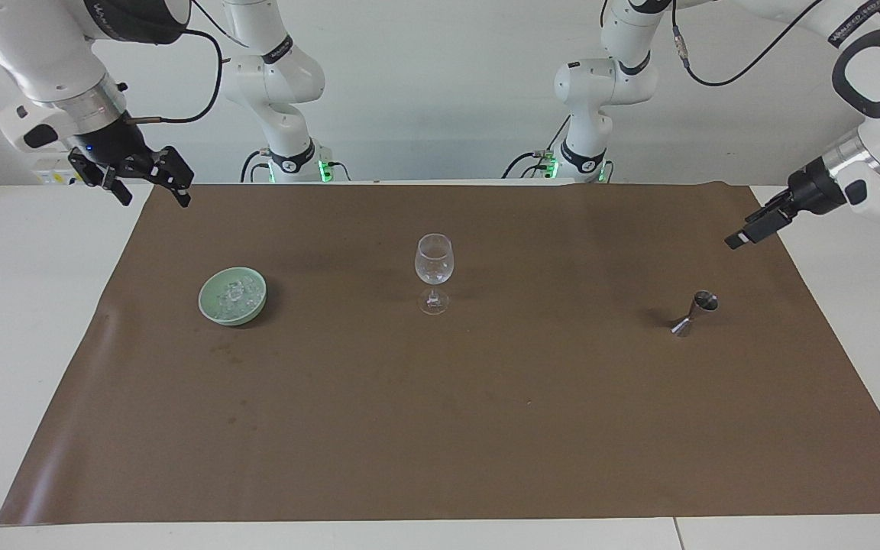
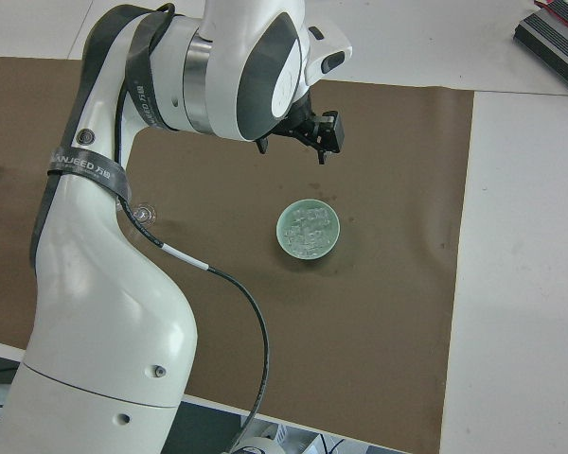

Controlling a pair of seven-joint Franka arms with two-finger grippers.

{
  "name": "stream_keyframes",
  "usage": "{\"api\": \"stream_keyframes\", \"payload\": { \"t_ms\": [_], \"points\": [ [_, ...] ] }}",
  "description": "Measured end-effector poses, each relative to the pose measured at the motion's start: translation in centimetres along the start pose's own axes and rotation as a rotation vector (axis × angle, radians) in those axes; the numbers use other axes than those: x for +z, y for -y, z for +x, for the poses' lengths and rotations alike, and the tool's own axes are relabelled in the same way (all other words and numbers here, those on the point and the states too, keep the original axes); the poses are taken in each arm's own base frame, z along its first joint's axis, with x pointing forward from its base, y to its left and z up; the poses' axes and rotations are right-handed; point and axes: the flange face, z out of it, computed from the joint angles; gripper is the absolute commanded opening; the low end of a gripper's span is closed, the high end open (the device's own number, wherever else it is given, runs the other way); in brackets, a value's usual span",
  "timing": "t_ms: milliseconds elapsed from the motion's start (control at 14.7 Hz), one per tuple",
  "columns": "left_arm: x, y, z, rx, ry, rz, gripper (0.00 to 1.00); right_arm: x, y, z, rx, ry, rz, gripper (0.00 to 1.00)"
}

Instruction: Pour wine and add ice with both arms

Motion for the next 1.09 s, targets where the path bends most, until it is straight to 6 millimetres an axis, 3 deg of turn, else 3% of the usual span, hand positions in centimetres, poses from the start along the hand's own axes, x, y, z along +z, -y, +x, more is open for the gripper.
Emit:
{"api": "stream_keyframes", "payload": {
  "t_ms": [136,340,543,747,1087],
  "points": [
    [1.2,0.5,2.9,-0.200,0.054,-0.080,1.00,0.0,0.0,0.0,0.000,0.000,0.000,1.00],
    [1.6,3.9,7.9,-0.388,0.092,-0.193,1.00,0.0,0.0,0.0,0.000,0.000,0.000,1.00],
    [2.1,6.8,11.5,-0.497,0.052,-0.232,1.00,0.0,0.0,0.0,0.000,0.000,0.000,1.00],
    [4.0,9.4,12.8,-0.591,0.090,-0.223,1.00,0.0,0.0,0.0,0.000,0.000,0.000,1.00],
    [7.3,10.5,13.4,-0.711,0.087,-0.237,1.00,0.0,0.0,0.0,0.000,0.000,0.000,1.00]
  ]
}}
